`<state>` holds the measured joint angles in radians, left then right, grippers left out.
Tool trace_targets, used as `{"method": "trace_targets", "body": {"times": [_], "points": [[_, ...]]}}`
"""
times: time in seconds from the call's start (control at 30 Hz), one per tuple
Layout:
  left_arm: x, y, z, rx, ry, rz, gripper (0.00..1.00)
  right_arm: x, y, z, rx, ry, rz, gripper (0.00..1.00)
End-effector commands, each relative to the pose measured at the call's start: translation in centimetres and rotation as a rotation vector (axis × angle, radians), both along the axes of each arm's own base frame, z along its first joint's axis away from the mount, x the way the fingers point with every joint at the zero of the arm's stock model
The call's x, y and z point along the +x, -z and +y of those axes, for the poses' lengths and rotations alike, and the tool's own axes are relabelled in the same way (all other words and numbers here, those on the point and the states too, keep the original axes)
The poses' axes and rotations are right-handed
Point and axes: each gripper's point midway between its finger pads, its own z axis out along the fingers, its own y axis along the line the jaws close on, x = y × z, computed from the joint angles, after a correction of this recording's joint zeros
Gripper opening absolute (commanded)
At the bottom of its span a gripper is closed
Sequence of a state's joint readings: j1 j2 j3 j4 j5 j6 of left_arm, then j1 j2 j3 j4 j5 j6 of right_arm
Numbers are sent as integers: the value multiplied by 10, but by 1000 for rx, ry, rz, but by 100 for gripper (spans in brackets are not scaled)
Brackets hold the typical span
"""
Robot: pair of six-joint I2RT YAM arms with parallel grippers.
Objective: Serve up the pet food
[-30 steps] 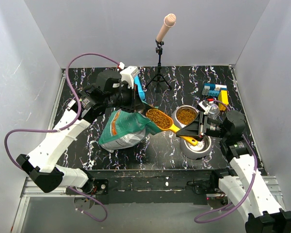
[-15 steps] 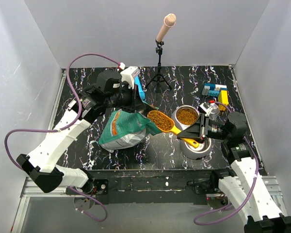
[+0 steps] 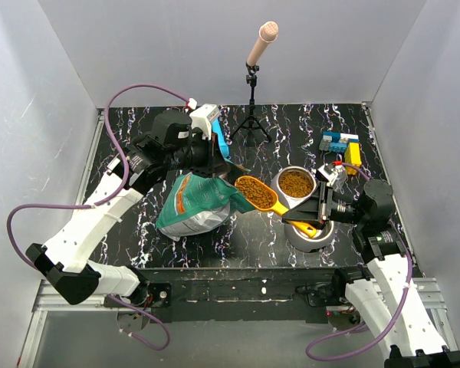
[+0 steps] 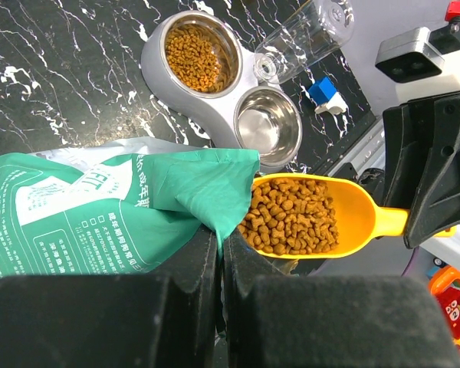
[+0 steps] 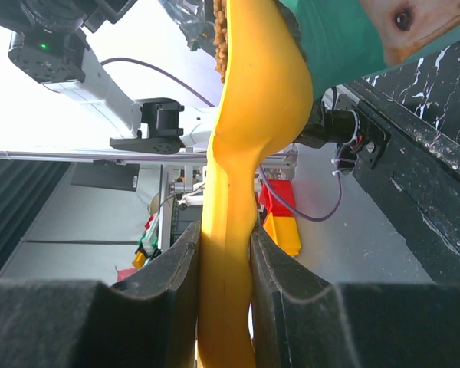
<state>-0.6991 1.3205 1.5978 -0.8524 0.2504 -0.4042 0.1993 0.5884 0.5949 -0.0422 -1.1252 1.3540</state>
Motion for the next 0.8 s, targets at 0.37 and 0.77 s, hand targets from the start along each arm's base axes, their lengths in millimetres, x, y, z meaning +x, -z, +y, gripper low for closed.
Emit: {"method": "trace_targets", "body": {"times": [0.37,0.77], "points": [[6,-75,-4,-193,-3,-204,0,1,-18,-3,8,40,-87,1],[18,-78,8,-145,-76,-241,0,0,-25,-3,38,27,-136,1]]}}
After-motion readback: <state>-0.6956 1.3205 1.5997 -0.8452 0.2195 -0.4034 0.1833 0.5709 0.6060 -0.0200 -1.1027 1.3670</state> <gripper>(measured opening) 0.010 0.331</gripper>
